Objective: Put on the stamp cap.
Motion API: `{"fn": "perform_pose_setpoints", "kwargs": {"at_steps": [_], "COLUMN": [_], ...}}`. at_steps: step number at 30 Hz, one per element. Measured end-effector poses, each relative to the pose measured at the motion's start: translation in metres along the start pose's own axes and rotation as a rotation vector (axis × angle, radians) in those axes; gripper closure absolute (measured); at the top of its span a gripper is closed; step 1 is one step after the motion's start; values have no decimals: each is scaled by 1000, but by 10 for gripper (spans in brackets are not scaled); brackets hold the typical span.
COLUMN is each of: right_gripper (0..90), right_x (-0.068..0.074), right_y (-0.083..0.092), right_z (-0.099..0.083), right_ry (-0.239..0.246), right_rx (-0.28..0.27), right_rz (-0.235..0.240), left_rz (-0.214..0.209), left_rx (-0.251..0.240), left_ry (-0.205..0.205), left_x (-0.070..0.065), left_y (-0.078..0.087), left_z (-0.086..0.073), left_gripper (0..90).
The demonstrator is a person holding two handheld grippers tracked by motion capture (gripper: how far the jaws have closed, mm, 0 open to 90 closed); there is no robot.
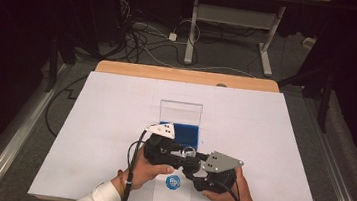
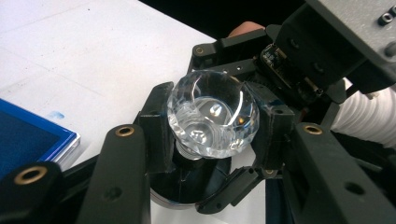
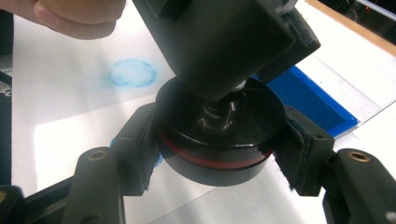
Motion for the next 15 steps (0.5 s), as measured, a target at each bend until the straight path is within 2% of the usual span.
{"fn": "perform_pose_setpoints", "kwargs": {"at_steps": [11, 15], "right_gripper": [373, 371], "right_x": [-2, -2], "right_y": [-2, -5], "right_z": [-2, -4], "right_ry": [-19, -27], "right_rx": [-5, 0], "right_rz": [1, 6], "left_rz": [4, 14], "left_rx": [11, 32], "left_ry": [-4, -8], "left_x": [1, 1], "left_y": [-1, -2], "left_z": [-1, -3], "left_gripper": [549, 549]}}
Point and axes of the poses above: each handheld gripper's, and its own axes: y roughly backward along the jaws, z roughly out of its top, x roughly to its left, the point moved 2 cm from there along -y, roughly forward along the jaws, and after that the axes turned 14 degrees about -y, right-handed, at the moved point
